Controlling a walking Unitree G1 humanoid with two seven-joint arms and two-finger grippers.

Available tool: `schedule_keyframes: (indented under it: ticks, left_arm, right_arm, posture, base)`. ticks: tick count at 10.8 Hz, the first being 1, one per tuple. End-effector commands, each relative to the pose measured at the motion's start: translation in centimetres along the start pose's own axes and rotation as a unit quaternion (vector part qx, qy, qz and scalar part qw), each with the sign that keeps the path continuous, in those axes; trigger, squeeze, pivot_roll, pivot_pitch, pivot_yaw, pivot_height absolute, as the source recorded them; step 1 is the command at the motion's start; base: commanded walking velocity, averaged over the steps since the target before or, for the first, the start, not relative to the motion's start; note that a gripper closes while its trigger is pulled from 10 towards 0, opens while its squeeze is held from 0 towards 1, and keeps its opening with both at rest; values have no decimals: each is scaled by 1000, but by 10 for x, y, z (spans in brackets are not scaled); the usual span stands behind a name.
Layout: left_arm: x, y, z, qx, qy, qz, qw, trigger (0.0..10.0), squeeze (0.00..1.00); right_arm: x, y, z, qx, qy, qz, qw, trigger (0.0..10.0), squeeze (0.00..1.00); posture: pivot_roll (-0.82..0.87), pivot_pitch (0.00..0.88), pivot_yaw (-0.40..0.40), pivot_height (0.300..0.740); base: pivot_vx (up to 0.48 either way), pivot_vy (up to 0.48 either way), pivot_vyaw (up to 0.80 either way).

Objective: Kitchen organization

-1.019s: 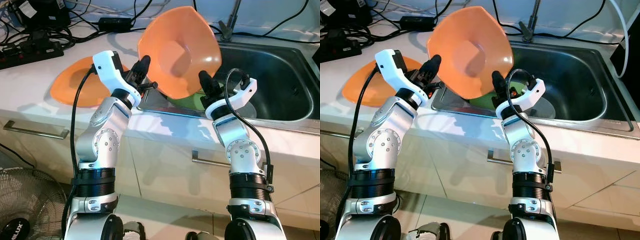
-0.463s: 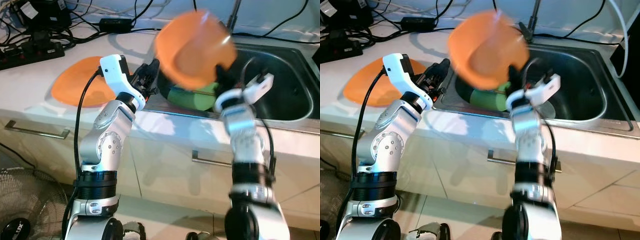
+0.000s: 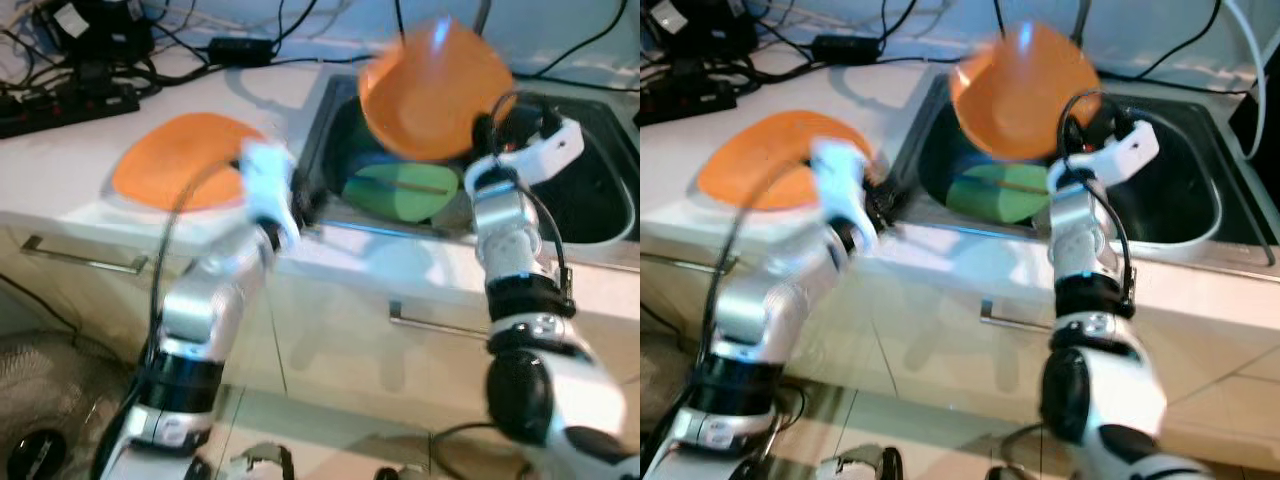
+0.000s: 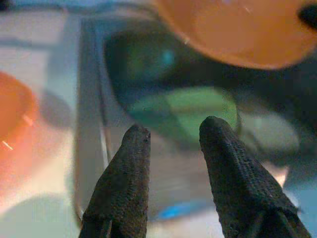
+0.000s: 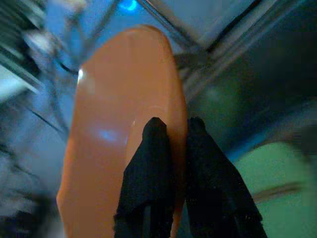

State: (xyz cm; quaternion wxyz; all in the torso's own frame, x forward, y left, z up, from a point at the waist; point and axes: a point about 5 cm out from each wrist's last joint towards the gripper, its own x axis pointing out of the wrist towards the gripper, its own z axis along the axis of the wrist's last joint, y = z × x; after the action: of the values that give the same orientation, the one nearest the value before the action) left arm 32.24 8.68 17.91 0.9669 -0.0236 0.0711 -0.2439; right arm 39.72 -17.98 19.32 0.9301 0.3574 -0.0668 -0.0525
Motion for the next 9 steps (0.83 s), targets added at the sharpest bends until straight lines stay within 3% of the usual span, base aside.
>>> schedule_keyframes:
  ticks: [1,2,4,9]
  left_arm:
    - [-2,-4,-3,8,13,-9,1000,10000,0]
    - [-3,-4,-6,10,21,-6,1000,10000,0]
    - [-6,-5,-11,15,40,-5,999,10000,0]
    - [-10,-11,-11,17,50,-22,998,10000,0]
  right_arm:
    - [7,17,10,-62,-22,25,998,10000,0]
    - [9,18,10,-84,-21,30,996,10000,0]
    - [12,22,2,-208,-11,36,977,10000,0]
    - [11,26,-19,-292,26,34,956,10000,0]
  posture:
    - [129,24,29,740]
    - [134,23,28,740]
    - [147,24,25,740]
    - [164,47,27,740]
  base:
    - [0,0,0]
    - [0,0,0]
    - [0,0,0]
    - [0,0,0]
